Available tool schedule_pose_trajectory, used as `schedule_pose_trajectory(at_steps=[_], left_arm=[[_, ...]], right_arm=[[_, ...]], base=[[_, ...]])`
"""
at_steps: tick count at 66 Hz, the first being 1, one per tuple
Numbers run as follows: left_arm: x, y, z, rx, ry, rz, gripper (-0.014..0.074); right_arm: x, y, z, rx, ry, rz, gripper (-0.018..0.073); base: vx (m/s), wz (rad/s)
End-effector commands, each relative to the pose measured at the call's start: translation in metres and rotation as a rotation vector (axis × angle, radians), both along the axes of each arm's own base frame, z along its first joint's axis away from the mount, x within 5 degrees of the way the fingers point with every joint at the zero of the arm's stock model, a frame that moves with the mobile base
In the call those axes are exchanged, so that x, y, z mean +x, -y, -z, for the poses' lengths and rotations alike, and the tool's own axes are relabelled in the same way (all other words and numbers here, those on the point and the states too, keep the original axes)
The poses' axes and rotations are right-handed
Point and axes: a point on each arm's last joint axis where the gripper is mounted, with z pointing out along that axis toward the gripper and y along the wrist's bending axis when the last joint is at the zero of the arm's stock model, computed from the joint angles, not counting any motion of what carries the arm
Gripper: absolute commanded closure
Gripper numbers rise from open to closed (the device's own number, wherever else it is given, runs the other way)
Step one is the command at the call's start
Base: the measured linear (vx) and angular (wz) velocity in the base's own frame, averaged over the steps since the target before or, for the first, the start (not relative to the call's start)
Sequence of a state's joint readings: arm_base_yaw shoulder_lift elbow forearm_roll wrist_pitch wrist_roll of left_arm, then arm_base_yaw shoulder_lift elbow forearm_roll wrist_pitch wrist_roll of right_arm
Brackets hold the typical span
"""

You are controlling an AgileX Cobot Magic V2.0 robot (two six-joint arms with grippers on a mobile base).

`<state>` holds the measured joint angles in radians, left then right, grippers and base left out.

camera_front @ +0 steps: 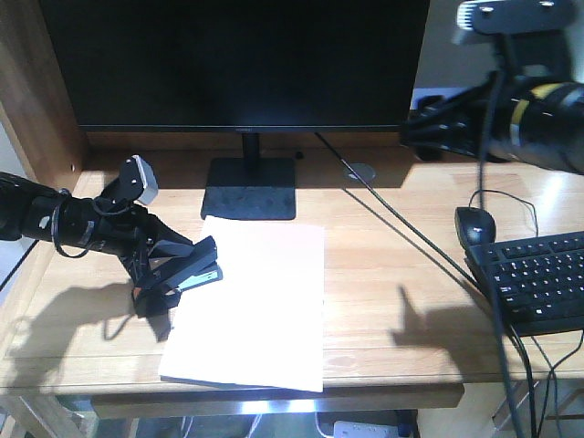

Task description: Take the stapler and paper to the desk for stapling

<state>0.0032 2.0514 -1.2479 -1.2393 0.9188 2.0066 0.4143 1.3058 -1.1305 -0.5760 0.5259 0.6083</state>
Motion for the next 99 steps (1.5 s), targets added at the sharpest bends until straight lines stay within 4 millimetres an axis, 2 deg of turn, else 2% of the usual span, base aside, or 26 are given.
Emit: schedule_pose_trajectory(at_steps=[1,24,40,53,62,74,83,99], left_arm=[[0.001,0.005,-0.03,-0.061,0.058,-0.006,0.0603],[0.001,0.005,-0.03,-0.061,0.058,-0.006,0.0603],[0.001,0.005,-0.03,-0.061,0.058,-0.006,0.0603],[0.001,0.005,-0.03,-0.061,0.058,-0.006,0.0603],[0.001,0.005,-0.03,-0.061,0.058,-0.006,0.0603],[0.001,0.005,-0.03,-0.061,0.058,-0.006,0.0603],[0.001,0.005,-0.03,-0.061,0.058,-0.006,0.0603],[0.001,0.005,-0.03,-0.061,0.058,-0.006,0.0603]], right_arm=[[-0.024,0.009,-0.015,0.016,0.1,-0.038,-0.0029],[-0.114,0.041,0.017,0.092,0.222,-0.112,-0.0029],[-0.174,0.066,0.028,0.127,0.379,-0.126,-0.0029],[-0.21,0.081,0.038,0.153,0.513,-0.135,-0.0029],[-0.222,0.087,0.056,0.141,0.539,-0.139,-0.0029],[-0.223,0.084,0.087,0.148,0.469,-0.161,-0.0029],[-0.223,0.083,0.088,0.09,0.485,-0.193,-0.0029],[-0.222,0.083,0.088,0.088,0.483,-0.191,-0.0029]], base=[[0.0,0.0],[0.0,0.0],[0.0,0.0],[0.0,0.0],[0.0,0.0],[0.0,0.0],[0.0,0.0],[0.0,0.0]])
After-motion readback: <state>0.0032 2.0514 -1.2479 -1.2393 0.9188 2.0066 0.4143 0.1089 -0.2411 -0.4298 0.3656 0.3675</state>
